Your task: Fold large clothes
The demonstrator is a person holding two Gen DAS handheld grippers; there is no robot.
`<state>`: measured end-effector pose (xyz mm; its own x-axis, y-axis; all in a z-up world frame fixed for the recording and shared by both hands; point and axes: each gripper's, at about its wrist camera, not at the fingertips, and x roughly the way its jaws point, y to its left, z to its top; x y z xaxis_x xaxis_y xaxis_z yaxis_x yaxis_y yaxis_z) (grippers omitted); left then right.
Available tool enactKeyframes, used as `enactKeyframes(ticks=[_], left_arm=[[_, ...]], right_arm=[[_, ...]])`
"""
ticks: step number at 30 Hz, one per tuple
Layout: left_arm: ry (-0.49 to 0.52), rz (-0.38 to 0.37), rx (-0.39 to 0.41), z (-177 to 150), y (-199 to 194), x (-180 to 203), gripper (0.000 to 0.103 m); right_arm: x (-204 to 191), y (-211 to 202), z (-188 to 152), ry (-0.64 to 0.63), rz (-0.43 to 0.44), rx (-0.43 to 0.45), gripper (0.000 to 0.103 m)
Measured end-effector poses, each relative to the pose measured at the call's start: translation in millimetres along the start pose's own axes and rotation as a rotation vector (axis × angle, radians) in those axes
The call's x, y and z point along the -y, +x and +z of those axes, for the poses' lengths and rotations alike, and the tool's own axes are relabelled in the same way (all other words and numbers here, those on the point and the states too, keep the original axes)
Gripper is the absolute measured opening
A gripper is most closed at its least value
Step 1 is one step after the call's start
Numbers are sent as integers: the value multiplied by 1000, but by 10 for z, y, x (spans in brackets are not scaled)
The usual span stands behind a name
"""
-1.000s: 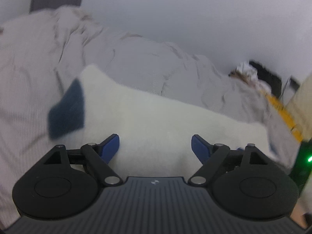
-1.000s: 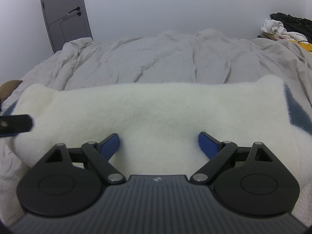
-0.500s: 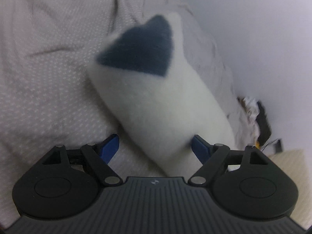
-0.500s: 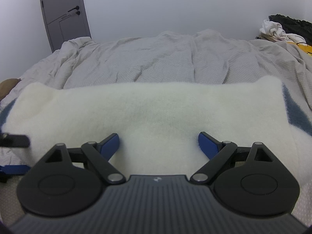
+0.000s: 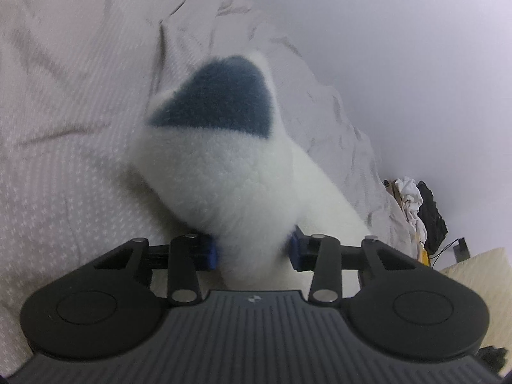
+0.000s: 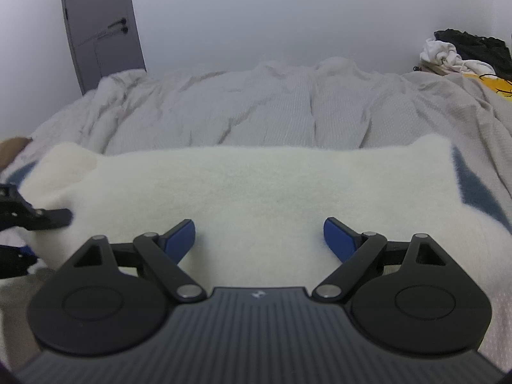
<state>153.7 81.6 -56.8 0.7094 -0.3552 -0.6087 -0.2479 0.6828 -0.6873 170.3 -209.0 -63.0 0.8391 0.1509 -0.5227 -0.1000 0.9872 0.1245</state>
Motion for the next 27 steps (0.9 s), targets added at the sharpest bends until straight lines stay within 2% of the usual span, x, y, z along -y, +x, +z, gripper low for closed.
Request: enactKeyframes(ticks=[3, 6, 7, 8, 12, 16, 22, 24, 27], left_arm=[[29, 6, 12, -10, 2, 58, 45], [26, -1, 10, -5, -12, 40, 45], [23, -3, 9, -5, -12, 35, 45], [22, -4, 8, -5, -22, 26, 45], [15, -8, 7, -12, -18, 18, 45], [-8, -16, -1, -3, -35, -74, 46], [-37, -26, -3, 1, -10, -125, 46], [-46, -30, -3, 4, -7, -141, 46], [-57, -37, -1, 15, -1, -158, 46]], right_arm=[[-28, -143, 5, 32, 46, 14, 89], [-25, -270, -4, 99, 144, 10, 89], [-23, -288, -14, 129, 192, -8, 98], [-19, -293, -31, 163, 242, -29, 103], [-8, -235, -155, 303, 386, -107, 103], [100, -22, -298, 510, 462, -182, 103], [313, 371, -527, 901, 583, -256, 103], [320, 411, -582, 960, 608, -269, 103], [237, 438, -609, 964, 631, -302, 103]])
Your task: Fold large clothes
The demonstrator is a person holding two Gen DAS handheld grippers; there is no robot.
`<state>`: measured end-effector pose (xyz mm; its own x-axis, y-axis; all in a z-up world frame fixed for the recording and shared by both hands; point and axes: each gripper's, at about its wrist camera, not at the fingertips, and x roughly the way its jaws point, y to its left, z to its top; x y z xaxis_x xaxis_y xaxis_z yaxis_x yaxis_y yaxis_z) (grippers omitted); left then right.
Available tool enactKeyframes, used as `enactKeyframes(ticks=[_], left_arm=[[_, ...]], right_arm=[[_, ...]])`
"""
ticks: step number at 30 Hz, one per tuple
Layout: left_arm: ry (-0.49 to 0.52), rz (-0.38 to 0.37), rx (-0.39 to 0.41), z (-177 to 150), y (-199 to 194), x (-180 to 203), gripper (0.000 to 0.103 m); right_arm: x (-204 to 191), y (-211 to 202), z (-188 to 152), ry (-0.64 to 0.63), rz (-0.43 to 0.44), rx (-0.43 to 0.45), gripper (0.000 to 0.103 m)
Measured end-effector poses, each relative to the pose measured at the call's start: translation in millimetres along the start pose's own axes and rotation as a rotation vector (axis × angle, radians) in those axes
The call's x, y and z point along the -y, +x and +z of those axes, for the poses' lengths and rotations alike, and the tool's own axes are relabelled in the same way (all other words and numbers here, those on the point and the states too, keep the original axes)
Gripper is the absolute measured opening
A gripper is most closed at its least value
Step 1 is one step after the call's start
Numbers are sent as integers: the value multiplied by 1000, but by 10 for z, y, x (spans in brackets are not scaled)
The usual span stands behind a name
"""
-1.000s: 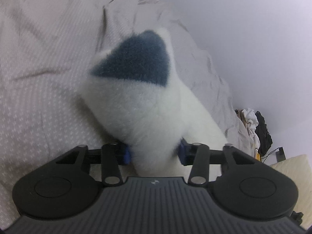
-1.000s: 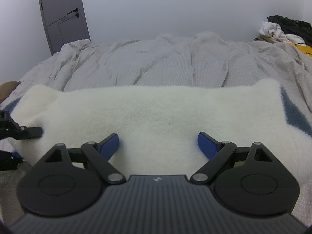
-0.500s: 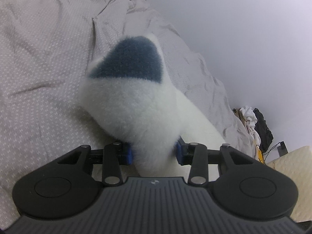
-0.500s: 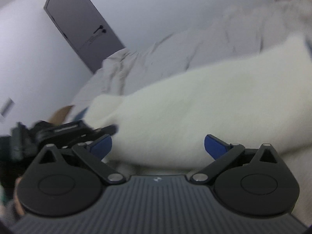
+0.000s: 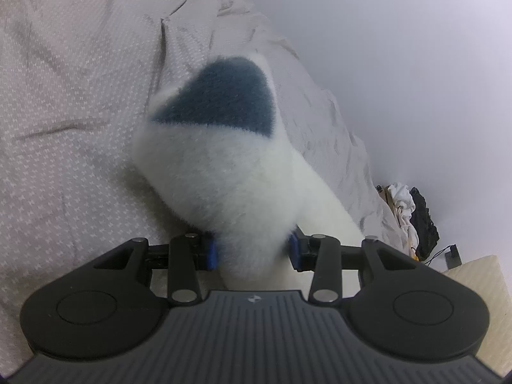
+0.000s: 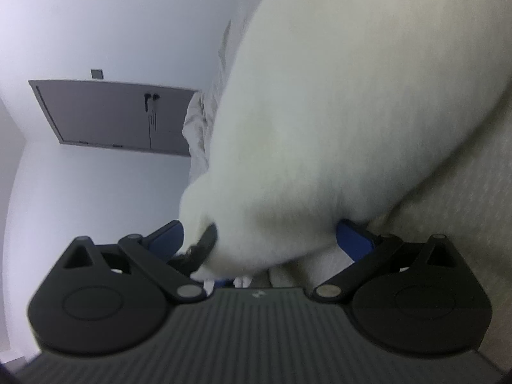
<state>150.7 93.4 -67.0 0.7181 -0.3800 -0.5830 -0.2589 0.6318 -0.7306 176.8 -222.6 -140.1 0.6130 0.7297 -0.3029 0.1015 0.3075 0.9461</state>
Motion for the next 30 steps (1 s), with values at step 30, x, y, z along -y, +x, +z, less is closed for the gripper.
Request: enactKeyframes(ticks=[30], left_arm=[[-34, -70, 36, 164, -90, -76, 44]], right_arm=[[340, -1108, 446, 195, -225, 633, 85]])
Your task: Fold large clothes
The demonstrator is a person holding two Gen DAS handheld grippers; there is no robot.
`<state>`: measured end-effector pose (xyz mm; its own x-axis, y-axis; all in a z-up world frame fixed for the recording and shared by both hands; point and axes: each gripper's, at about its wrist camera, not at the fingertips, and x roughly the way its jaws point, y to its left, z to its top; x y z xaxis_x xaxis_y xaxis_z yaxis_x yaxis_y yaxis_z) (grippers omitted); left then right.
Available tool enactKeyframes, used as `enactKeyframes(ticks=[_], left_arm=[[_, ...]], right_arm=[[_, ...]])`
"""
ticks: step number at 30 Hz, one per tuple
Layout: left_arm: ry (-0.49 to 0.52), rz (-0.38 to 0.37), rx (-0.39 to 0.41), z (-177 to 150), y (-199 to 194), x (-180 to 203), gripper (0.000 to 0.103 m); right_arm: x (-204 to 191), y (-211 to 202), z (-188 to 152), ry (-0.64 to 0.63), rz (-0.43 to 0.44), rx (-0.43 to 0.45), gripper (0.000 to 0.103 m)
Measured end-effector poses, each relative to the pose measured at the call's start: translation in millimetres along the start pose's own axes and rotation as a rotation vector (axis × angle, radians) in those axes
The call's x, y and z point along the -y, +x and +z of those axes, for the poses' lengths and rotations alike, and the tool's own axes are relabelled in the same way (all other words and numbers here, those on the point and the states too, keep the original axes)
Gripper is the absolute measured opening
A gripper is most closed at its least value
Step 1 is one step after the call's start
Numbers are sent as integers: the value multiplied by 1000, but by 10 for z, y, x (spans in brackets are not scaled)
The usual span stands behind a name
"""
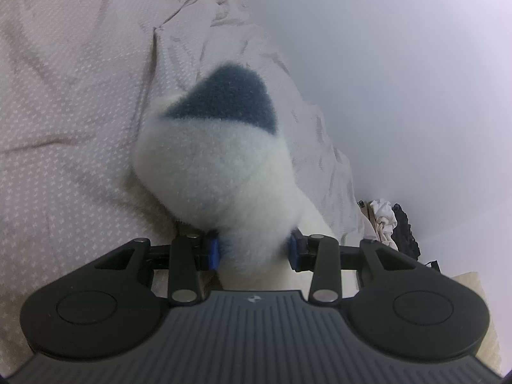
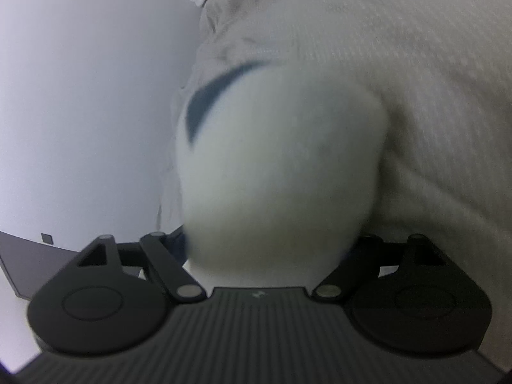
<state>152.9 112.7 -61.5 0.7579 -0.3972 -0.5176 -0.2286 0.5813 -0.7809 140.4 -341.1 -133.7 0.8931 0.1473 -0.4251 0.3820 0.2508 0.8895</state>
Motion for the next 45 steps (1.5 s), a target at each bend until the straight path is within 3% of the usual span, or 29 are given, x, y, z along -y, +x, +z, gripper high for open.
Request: enactKeyframes(ticks=[2, 7, 13, 21, 24, 25, 28, 31, 35, 38, 40, 43, 45], left_arm=[[10, -1, 2, 3, 4, 29, 44], [27, 4, 9, 25, -34, 94, 41], [97, -30, 65, 37, -339, 244, 35], [14, -53, -54, -155, -408, 125, 35], [-46, -48, -104, -201, -382, 31, 43], [-69, -48, -116, -216, -370, -6, 52], [-149, -54, -146, -246, -334, -146, 66], [-238, -69, -168, -261, -239, -278, 73], [-267, -85, -184, -271, -56, -313, 75], [-194, -58, -140, -227, -31, -203, 66], [-132, -39, -120, -200, -39, -75, 52], [-60, -17, -103, -163, -94, 115, 43], [-59, -50, -101, -124, -141, 212, 43]], right_arm=[[-6, 11, 6, 10, 3, 10, 81], [-152, -88, -114, -73, 5, 34, 50], [-366, -474, -138, -225, 23, 39, 45], [-488, -856, -68, -324, 49, 59, 44], [-344, -865, -23, -279, 23, 42, 44], [-316, -855, -36, -260, 13, 35, 44], [-204, -824, -57, -212, -18, 25, 44], [-170, -794, -73, -194, -40, 23, 44], [-191, -782, -84, -204, -57, 19, 44], [-216, -780, -69, -214, -59, 17, 44], [-274, -777, -57, -244, -57, 16, 43], [-440, -804, -46, -310, -62, 18, 41], [-565, -854, -5, -341, -48, 22, 41]])
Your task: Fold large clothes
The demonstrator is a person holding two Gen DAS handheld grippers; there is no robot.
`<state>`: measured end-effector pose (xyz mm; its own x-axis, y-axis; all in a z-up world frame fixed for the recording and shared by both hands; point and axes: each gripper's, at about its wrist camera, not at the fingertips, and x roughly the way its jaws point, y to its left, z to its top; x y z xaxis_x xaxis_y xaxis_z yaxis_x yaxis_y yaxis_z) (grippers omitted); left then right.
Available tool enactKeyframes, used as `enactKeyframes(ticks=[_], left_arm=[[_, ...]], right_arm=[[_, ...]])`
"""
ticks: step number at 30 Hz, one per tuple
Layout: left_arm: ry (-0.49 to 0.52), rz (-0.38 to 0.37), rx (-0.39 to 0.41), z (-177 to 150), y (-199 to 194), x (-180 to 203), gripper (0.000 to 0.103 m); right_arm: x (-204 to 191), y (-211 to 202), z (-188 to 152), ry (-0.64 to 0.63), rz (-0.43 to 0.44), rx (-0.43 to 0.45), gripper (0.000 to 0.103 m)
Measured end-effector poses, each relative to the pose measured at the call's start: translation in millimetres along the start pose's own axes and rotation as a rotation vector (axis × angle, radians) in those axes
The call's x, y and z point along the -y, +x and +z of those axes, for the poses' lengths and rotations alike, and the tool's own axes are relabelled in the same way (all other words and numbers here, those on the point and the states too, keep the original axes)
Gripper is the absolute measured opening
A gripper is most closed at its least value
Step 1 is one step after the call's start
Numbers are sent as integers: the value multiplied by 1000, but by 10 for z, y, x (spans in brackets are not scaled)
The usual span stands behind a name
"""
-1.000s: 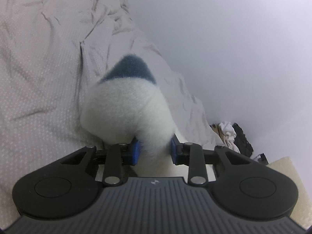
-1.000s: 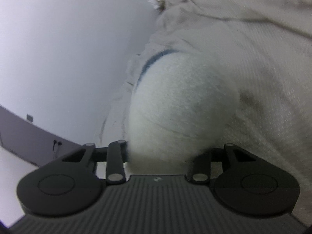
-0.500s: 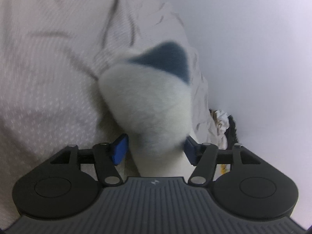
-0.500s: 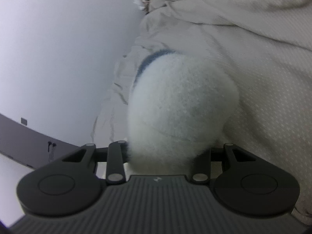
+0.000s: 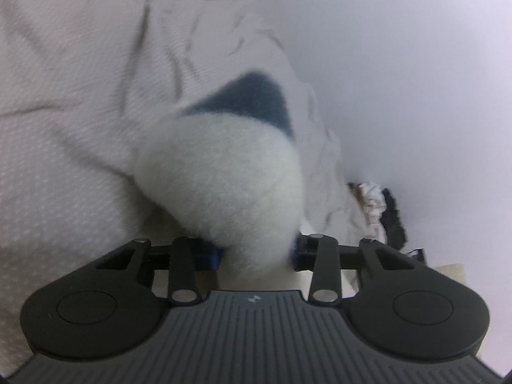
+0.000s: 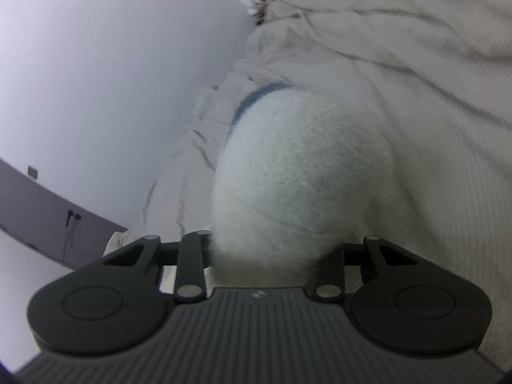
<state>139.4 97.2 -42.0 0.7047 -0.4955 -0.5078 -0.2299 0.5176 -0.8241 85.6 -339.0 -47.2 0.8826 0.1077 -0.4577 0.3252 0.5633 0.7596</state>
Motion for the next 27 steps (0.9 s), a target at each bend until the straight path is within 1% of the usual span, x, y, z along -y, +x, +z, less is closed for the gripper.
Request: enactKeyframes(ticks=[3, 6, 11, 14, 17, 19, 21, 24, 27], left_arm=[[32, -35, -12, 46, 19, 275, 42], [71, -85, -24, 71, 114, 692, 42], [122, -167, -50, 115, 657, 1604, 43], [148, -213, -59, 73, 1087, 2091, 43], [156, -241, -73, 20, 1557, 2407, 43], [170, -245, -91, -39, 1919, 2553, 43], [185, -239, -107, -53, 2261, 2607, 43], [210, -222, -129, -123, 2715, 2562, 43], [251, -203, -146, -174, 3111, 2421, 43]], right_arm=[[-133, -112, 221, -38, 33, 22, 40], [-217, -207, 562, -45, 62, 35, 41], [-368, -350, 1294, -68, 96, 114, 41], [-419, -362, 1757, -81, 106, 165, 41], [-395, -282, 2164, -99, 105, 219, 42], [-304, -175, 2403, -100, 98, 248, 42], [-184, -22, 2575, -106, 83, 263, 42], [40, 276, 2719, -125, 56, 262, 42], [280, 541, 2737, -137, 33, 247, 42]])
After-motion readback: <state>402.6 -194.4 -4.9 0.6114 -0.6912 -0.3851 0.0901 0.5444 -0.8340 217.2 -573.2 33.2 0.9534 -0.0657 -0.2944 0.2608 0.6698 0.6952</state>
